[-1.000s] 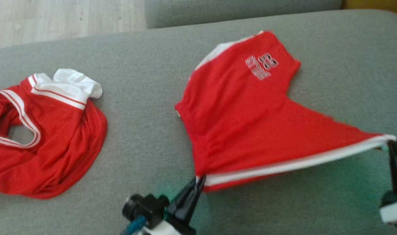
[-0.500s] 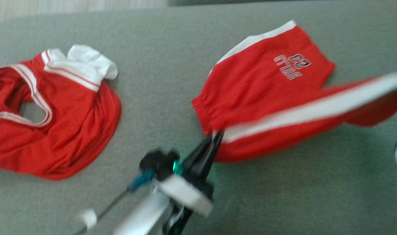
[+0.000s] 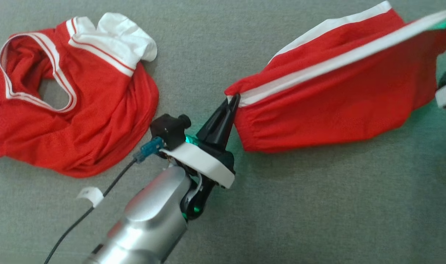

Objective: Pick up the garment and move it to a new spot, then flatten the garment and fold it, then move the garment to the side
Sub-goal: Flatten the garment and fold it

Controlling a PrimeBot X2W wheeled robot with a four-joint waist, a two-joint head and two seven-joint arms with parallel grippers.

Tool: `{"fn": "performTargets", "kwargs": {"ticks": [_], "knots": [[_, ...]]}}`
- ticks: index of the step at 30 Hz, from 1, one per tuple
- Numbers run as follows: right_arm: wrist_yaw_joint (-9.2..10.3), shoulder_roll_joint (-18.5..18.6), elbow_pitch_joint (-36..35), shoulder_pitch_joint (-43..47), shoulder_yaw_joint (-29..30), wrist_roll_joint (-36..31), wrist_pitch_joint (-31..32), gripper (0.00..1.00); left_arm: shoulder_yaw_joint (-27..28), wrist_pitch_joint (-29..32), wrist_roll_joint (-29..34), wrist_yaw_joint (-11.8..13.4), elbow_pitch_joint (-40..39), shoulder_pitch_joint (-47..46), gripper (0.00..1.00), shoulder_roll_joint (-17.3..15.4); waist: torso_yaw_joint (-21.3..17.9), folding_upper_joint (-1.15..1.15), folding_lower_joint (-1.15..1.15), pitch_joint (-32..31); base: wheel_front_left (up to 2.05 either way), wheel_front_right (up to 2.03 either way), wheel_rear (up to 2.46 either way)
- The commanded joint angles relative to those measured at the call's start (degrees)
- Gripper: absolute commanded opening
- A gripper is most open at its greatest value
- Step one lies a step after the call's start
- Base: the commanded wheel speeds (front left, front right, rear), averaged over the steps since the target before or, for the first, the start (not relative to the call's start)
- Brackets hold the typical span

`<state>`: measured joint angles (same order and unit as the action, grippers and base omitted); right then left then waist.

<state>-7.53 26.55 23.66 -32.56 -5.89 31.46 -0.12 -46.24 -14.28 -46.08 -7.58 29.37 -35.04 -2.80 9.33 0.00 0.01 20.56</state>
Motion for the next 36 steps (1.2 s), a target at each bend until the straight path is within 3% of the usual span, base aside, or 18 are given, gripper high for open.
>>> {"fn": "performTargets", "kwargs": {"ticks": [1,12,13,14,15,18,25,28,35,36], "knots": [[0.04,2.4,0.78,-3.31,-2.5,0.37,-0.86,0.0,1.87,-0.65,-0.71,0.09,-0.86,-2.58,0.0,-0.13,0.82,0.0,-0.01,1.23,0.0,0.0,0.0],[0.04,3.76,14.23,-16.7,-15.67,2.44,-1.69,0.0,2.17,-0.71,-2.2,1.74,-3.06,-5.79,0.0,-0.09,2.84,0.0,-0.01,4.75,0.0,0.0,0.0],[0.04,3.64,15.15,-17.36,-16.5,2.89,-2.2,0.24,2.24,-0.71,-2.23,2.15,-3.22,-5.9,0.27,-0.09,2.89,0.0,-0.01,4.89,0.0,0.0,0.0],[0.04,3.51,15.99,-17.81,-17.25,3.36,-2.7,0.85,2.3,-0.71,-2.35,2.49,-3.48,-5.9,0.76,-0.09,2.93,0.0,-0.01,4.98,0.0,0.0,0.0],[0.04,3.37,16.69,-18.12,-17.81,4.03,-3.41,1.0,2.48,-0.71,-2.42,2.98,-3.9,-5.82,1.0,-0.09,2.97,0.0,-0.01,5.06,0.0,0.0,0.0],[0.04,3.63,18.03,-17.87,-19.35,5.56,-6.04,1.0,3.04,-0.71,-1.39,5.04,-5.52,-5.14,1.0,-0.09,3.03,0.0,-0.01,5.14,0.0,0.0,0.0],[0.04,5.48,18.45,-13.02,-21.44,9.9,-9.74,1.0,7.95,-0.72,12.41,16.01,-14.73,0.92,1.0,-0.09,2.94,0.0,-0.01,5.35,0.0,0.0,0.0],[0.04,6.79,19.79,-12.37,-21.75,11.03,-9.41,1.0,9.34,-0.72,17.96,19.59,-19.29,4.74,1.0,-0.09,3.59,0.0,-0.01,5.67,0.0,0.0,0.0],[0.04,7.7,25.29,-10.82,-23.88,14.4,-3.16,1.0,9.73,-0.72,25.93,23.15,-25.73,12.6,1.0,-0.08,6.59,0.0,-0.01,4.65,0.0,0.0,0.0],[0.04,7.64,25.52,-10.23,-24.31,15.52,-1.85,0.84,9.74,-0.72,26.69,23.36,-26.13,13.45,1.0,-0.08,6.96,0.0,-0.01,4.33,0.0,0.0,0.0]]}}
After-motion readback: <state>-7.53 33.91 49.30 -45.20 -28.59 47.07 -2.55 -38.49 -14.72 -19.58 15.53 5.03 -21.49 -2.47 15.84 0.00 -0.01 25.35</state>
